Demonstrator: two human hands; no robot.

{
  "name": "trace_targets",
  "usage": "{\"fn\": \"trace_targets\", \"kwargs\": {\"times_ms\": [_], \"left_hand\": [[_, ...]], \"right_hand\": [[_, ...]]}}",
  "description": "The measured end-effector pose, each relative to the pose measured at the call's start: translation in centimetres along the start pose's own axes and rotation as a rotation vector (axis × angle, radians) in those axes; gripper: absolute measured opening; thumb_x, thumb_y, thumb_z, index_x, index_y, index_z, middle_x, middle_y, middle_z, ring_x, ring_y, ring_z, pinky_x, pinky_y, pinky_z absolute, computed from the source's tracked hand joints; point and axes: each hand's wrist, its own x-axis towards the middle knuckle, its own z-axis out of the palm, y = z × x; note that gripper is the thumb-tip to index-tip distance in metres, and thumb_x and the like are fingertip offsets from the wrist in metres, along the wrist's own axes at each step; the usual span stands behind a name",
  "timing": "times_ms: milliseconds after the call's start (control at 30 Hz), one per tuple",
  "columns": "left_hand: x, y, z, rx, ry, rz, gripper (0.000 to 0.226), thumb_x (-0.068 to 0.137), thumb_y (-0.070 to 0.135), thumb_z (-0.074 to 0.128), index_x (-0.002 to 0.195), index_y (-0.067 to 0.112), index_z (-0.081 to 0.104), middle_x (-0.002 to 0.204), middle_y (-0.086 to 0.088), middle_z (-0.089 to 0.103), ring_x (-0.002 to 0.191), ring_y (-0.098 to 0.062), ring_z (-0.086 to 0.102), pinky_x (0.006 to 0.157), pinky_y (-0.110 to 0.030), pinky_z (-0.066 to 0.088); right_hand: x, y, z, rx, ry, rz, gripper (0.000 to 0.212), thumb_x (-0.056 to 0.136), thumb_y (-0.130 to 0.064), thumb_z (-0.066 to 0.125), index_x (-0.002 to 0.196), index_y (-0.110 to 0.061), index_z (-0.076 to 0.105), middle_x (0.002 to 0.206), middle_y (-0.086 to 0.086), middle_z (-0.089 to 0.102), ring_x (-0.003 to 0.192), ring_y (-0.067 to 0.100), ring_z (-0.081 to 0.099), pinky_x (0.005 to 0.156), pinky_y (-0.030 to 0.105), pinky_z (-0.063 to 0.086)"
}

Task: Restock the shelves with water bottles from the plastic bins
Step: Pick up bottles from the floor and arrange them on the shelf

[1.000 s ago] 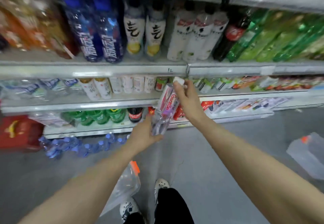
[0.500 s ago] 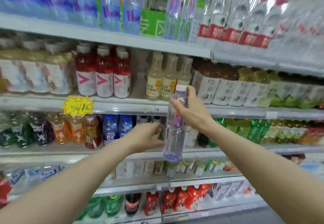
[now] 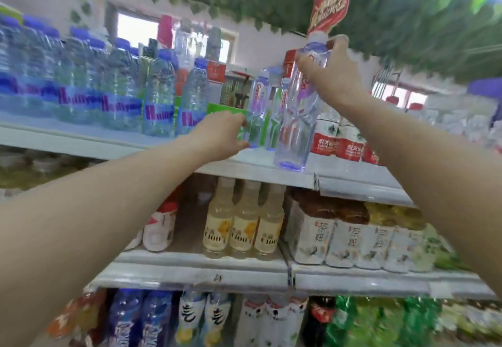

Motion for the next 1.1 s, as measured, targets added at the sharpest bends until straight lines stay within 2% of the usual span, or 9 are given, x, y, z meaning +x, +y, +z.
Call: {"fn": "trace_targets", "kwargs": {"times_ms": [133, 333, 467, 667, 700, 767, 867, 1033, 1100], "left_hand": [[3.8, -0.6, 2.6, 0.012, -0.036, -0.079, 0.052, 0.092, 0.040, 0.060, 0.135, 0.014, 0.049, 0.132, -0.008, 0.055, 0.118, -0.028, 0.053, 0.096, -0.041, 0.046], [8.3, -1.8, 7.2, 0.044, -0.121, -0.188, 0.052, 0.092, 0.042, 0.059, 0.131, 0.010, 0.049, 0.128, -0.010, 0.057, 0.113, -0.028, 0.055, 0.088, -0.037, 0.046], [11.2, -2.4, 9.8, 0.085, -0.180, -0.261, 0.056, 0.091, 0.048, 0.059, 0.128, 0.007, 0.051, 0.125, -0.012, 0.058, 0.112, -0.029, 0.056, 0.084, -0.035, 0.044], [15.0, -2.3, 11.5, 0.050, -0.337, -0.367, 0.060, 0.089, 0.051, 0.060, 0.126, 0.004, 0.049, 0.124, -0.014, 0.058, 0.112, -0.030, 0.056, 0.081, -0.030, 0.043], [15.5, -2.3, 11.6, 0.036, -0.357, -0.384, 0.063, 0.089, 0.051, 0.060, 0.128, 0.003, 0.048, 0.126, -0.014, 0.057, 0.113, -0.030, 0.056, 0.083, -0.030, 0.044], [16.7, -2.3, 11.8, -0.001, -0.373, -0.412, 0.069, 0.088, 0.052, 0.062, 0.132, 0.002, 0.045, 0.129, -0.014, 0.056, 0.114, -0.030, 0.055, 0.086, -0.031, 0.045], [18.0, -2.4, 12.3, -0.060, -0.356, -0.448, 0.071, 0.086, 0.050, 0.065, 0.133, 0.002, 0.044, 0.130, -0.012, 0.055, 0.114, -0.028, 0.056, 0.080, -0.029, 0.042], [18.5, -2.7, 13.8, -0.190, -0.296, -0.513, 0.080, 0.080, 0.048, 0.073, 0.137, 0.003, 0.039, 0.134, -0.013, 0.052, 0.118, -0.029, 0.053, 0.089, -0.032, 0.045], [18.5, -3.0, 14.2, -0.209, -0.279, -0.513, 0.079, 0.079, 0.048, 0.074, 0.135, 0.003, 0.039, 0.131, -0.012, 0.053, 0.115, -0.028, 0.054, 0.085, -0.031, 0.044]], "right_hand": [[3.9, 2.7, 2.4, -0.019, 0.027, 0.029, 0.070, 0.092, -0.050, 0.058, 0.142, -0.010, 0.029, 0.131, 0.011, 0.056, 0.114, 0.029, 0.057, 0.093, 0.034, 0.043], [6.8, 7.8, 8.0, -0.052, -0.043, 0.084, 0.068, 0.096, -0.045, 0.056, 0.143, -0.006, 0.027, 0.130, 0.014, 0.053, 0.110, 0.028, 0.056, 0.082, 0.034, 0.040], [9.0, 10.3, 10.7, 0.012, -0.023, 0.072, 0.064, 0.096, -0.041, 0.058, 0.141, -0.010, 0.027, 0.104, 0.008, 0.059, 0.090, 0.027, 0.060, 0.075, 0.037, 0.043], [10.0, 12.1, 12.2, 0.024, -0.011, -0.018, 0.069, 0.097, -0.040, 0.056, 0.151, -0.018, 0.019, 0.080, -0.005, 0.043, 0.082, 0.019, 0.046, 0.078, 0.033, 0.037], [10.1, 12.3, 12.4, 0.012, -0.016, -0.029, 0.069, 0.097, -0.041, 0.056, 0.151, -0.020, 0.019, 0.082, -0.004, 0.046, 0.084, 0.020, 0.049, 0.080, 0.034, 0.039], [10.5, 12.5, 12.5, -0.052, -0.032, -0.052, 0.073, 0.094, -0.050, 0.055, 0.150, -0.026, 0.015, 0.104, 0.006, 0.057, 0.094, 0.027, 0.056, 0.084, 0.041, 0.047], [10.8, 12.7, 12.3, -0.206, -0.095, -0.067, 0.076, 0.092, -0.052, 0.052, 0.149, -0.033, 0.006, 0.128, 0.018, 0.051, 0.103, 0.035, 0.058, 0.086, 0.048, 0.051], [11.0, 12.7, 12.4, -0.136, -0.116, -0.027, 0.076, 0.096, -0.036, 0.057, 0.152, -0.027, 0.006, 0.135, 0.021, 0.043, 0.111, 0.037, 0.054, 0.091, 0.046, 0.043], [10.9, 12.8, 12.8, -0.100, -0.101, -0.005, 0.074, 0.096, -0.034, 0.057, 0.151, -0.029, 0.007, 0.133, 0.020, 0.043, 0.112, 0.039, 0.054, 0.091, 0.047, 0.043]]}}
